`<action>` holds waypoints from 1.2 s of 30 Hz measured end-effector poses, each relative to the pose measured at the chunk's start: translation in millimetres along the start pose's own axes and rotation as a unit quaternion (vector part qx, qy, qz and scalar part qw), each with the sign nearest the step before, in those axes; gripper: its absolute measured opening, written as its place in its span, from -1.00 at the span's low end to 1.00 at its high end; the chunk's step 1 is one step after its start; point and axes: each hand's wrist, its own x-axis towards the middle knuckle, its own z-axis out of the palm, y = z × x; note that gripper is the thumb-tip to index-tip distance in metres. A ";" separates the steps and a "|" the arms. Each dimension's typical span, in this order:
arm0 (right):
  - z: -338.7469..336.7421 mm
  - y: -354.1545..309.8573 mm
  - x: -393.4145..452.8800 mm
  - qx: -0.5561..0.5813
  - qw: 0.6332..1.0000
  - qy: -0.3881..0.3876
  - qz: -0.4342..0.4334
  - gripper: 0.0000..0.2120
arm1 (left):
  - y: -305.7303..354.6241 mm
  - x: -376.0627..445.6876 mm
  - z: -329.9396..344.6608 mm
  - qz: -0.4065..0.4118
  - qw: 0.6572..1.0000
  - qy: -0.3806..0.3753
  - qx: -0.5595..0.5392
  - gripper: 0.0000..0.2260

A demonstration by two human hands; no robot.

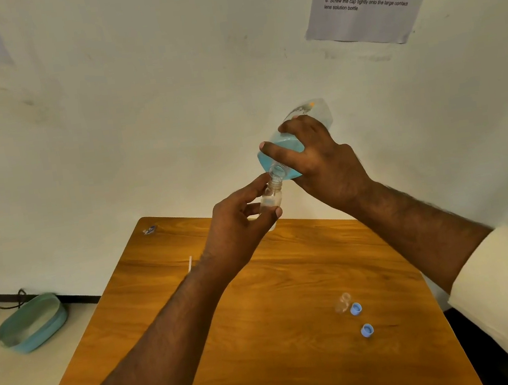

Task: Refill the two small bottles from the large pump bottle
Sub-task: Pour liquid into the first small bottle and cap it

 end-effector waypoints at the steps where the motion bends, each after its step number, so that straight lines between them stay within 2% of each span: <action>1: -0.1 0.0 0.0 0.000 1.000 0.000 0.000 -0.35 | -0.2 0.3 0.0 0.001 1.000 -0.001 0.000 -0.49; 36: 4.2 0.2 -0.3 0.004 1.000 -0.001 -0.005 -0.35 | -5.8 0.8 -1.4 0.001 1.000 -0.017 -0.010 -0.49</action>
